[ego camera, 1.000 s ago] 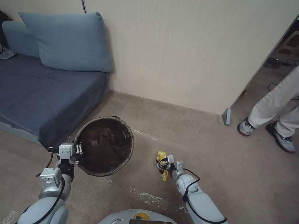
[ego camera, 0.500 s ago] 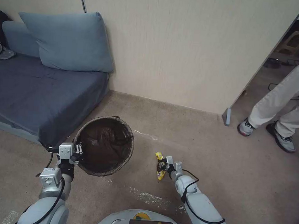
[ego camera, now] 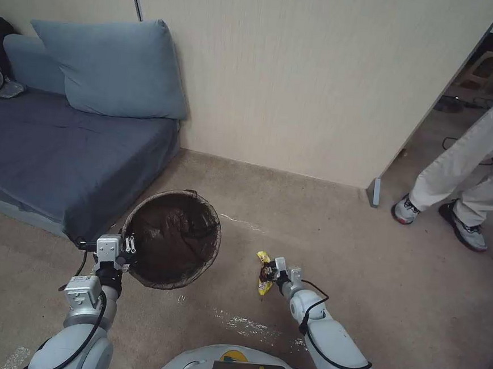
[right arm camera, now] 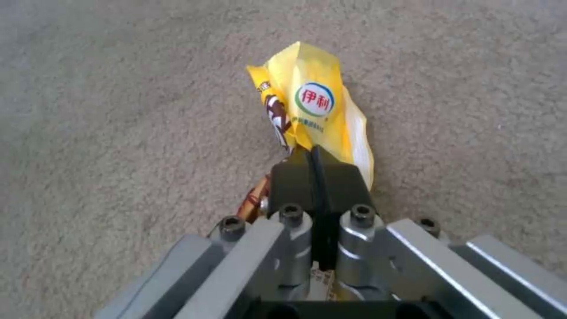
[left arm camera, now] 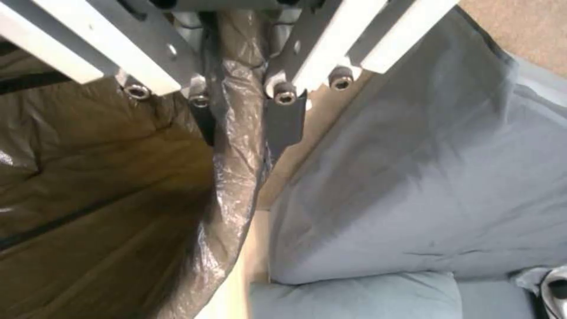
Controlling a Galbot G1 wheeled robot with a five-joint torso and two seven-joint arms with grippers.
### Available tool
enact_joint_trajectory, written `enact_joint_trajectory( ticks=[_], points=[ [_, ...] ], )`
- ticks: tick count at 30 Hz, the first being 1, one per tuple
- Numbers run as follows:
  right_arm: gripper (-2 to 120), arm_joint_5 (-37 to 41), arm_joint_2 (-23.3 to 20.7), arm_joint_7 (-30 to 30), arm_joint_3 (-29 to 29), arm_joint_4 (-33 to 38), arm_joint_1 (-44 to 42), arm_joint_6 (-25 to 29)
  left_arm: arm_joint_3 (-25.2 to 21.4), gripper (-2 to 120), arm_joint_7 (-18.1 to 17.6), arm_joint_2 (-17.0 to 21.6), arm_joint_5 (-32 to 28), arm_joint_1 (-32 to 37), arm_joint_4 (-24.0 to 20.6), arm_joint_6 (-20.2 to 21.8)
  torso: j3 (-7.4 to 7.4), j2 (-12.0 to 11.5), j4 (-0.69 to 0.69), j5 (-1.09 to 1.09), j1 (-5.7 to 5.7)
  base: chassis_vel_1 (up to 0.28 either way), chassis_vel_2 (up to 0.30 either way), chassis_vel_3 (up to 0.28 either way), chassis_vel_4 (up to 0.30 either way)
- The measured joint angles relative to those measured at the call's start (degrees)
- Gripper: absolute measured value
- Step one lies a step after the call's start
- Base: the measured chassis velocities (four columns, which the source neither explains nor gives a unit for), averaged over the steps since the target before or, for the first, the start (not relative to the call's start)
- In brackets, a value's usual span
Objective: Pick up the trash bin, then pick up the garbage from the floor and place it into the trash bin.
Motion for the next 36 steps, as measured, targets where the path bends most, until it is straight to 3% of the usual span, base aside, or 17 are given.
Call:
enact_joint_trajectory(
  ticks=[8, 15, 17, 19, 27, 36],
  points=[
    [0, 2.1, -2.5, 0.8, 0.3, 6.7, -1.5, -0.3, 0.0, 0, 0.0, -0.1, 0.0, 0.1, -0.5, 0.0, 0.0, 0.0, 0.0, 0.0, 0.0, 0.0, 0.0, 0.0, 0.0],
    [0, 4.2, -7.3, 1.0, 0.4, 19.3, -5.4, -0.6, 0.2, 0, 0.1, -0.3, 0.1, 0.3, -1.1, 0.0, 0.0, 0.0, 0.0, 0.0, 0.0, 0.0, 0.0, 0.0, 0.0],
    [0, 4.3, -7.4, 1.0, 0.4, 19.5, -5.5, -0.6, 0.2, 0, 0.1, -0.3, 0.2, 0.3, -1.1, 0.0, 0.0, 0.0, 0.0, 0.01, 0.0, 0.0, 0.0, 0.0, 0.0],
    [0, 5.4, -9.6, 0.8, 0.7, 25.1, -6.9, -0.9, 0.3, 0, 0.1, -0.2, 0.2, 0.4, -1.3, 0.0, 0.0, 0.0, 0.0, 0.0, 0.0, 0.0, 0.0, 0.0, 0.0],
    [0, 13.6, -16.3, 0.8, 2.8, 41.3, -8.0, -4.3, 0.5, 0, 0.6, -0.1, 0.0, 0.8, -1.6, 0.7, 0.0, 0.0, 0.0, 0.01, 0.0, 0.0, 0.0, 0.0, 0.0],
    [0, 22.2, -23.0, -0.3, 5.1, 51.3, -4.5, -7.6, 0.8, 0, 1.1, 0.3, -0.4, 1.2, -1.6, 1.8, 0.0, 0.0, 0.0, 0.01, 0.0, 0.0, 0.0, 0.0, 0.0]
  ],
)
